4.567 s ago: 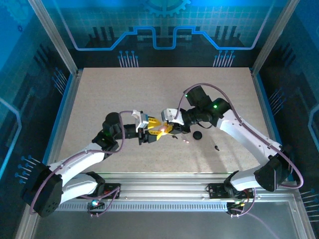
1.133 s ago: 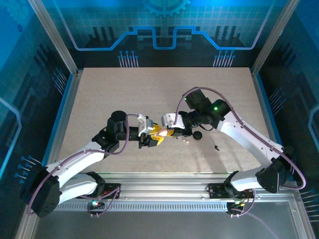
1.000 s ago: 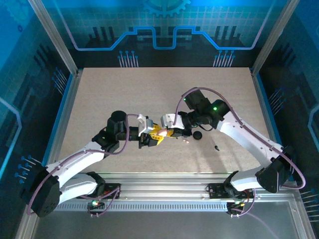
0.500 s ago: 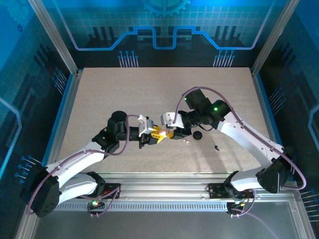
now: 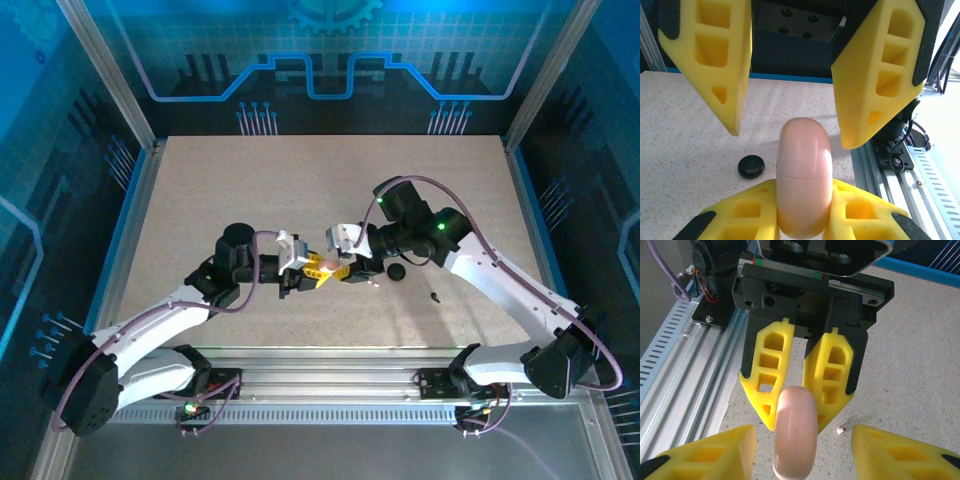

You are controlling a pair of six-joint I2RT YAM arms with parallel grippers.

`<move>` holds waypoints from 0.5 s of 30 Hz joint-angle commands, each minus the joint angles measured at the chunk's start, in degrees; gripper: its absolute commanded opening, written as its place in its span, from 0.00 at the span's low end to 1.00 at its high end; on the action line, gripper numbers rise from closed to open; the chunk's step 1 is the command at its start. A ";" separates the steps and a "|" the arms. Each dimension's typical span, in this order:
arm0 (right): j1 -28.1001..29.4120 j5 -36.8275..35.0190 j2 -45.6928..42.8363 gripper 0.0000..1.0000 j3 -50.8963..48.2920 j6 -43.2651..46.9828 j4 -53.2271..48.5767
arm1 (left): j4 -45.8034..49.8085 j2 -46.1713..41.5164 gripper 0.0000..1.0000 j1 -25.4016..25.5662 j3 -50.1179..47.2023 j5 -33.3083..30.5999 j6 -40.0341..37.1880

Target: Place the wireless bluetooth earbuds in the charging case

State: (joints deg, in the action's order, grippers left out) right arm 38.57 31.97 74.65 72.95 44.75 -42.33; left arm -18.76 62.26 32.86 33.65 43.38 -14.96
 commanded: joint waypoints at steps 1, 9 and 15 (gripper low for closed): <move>-0.51 1.09 0.61 0.54 0.00 -1.18 0.95 | -2.15 -0.35 0.12 0.54 1.55 1.07 0.52; -1.82 -1.07 1.13 0.52 0.18 -4.54 2.78 | -3.30 0.14 0.12 0.64 1.68 1.32 1.43; -4.83 -1.06 -0.27 0.51 -0.33 -7.29 6.30 | -3.12 0.41 0.11 0.88 1.85 1.18 1.34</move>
State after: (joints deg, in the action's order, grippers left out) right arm 36.07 31.97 75.33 72.95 39.94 -40.27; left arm -20.05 62.37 32.86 33.71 42.19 -13.52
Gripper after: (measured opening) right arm 0.512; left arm 0.200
